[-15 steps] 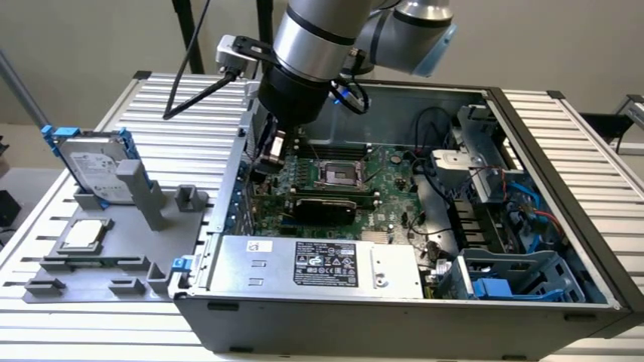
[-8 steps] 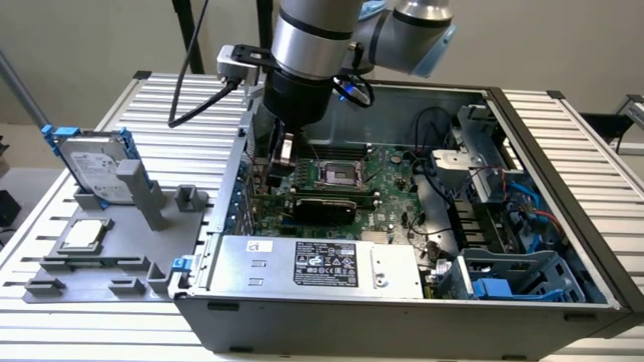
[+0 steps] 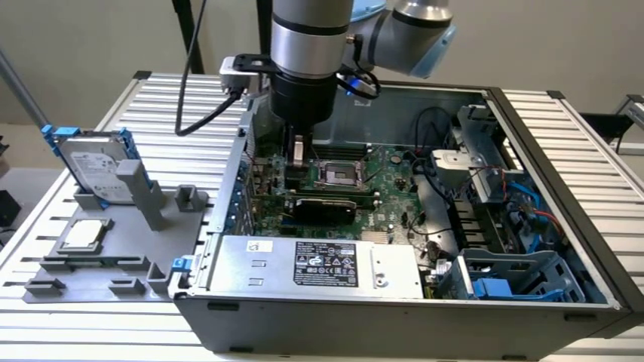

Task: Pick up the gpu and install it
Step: 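Press down on the gpu until it lock into place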

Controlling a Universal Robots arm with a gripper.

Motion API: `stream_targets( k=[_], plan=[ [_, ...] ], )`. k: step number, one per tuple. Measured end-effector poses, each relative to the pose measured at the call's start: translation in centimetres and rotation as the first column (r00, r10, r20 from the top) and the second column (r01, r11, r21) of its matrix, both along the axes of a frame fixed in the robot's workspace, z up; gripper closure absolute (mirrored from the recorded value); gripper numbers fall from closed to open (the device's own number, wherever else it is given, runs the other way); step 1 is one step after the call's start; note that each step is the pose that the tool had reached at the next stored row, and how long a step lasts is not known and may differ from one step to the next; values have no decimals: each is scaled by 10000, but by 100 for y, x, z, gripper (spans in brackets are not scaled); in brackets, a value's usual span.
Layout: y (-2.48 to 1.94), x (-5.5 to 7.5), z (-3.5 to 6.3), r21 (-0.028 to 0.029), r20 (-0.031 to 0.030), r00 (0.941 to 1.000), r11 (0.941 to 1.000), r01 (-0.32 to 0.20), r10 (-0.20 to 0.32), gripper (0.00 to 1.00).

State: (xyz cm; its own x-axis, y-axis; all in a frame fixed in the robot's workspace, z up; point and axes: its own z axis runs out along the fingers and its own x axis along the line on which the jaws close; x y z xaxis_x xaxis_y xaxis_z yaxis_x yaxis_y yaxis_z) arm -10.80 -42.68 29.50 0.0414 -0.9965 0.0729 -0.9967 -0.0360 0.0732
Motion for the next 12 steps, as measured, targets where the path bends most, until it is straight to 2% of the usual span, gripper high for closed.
stream_targets(
  k=[2,3,5,12],
  plan=[
    [-2,10,-1,3,341,9994,10000,-26,26,89],
    [-5,24,-1,20,401,9992,10000,-32,31,89],
    [-7,33,-1,41,396,9992,10000,-41,40,89],
    [-7,33,0,38,398,9992,10000,-41,40,89]
  ],
)
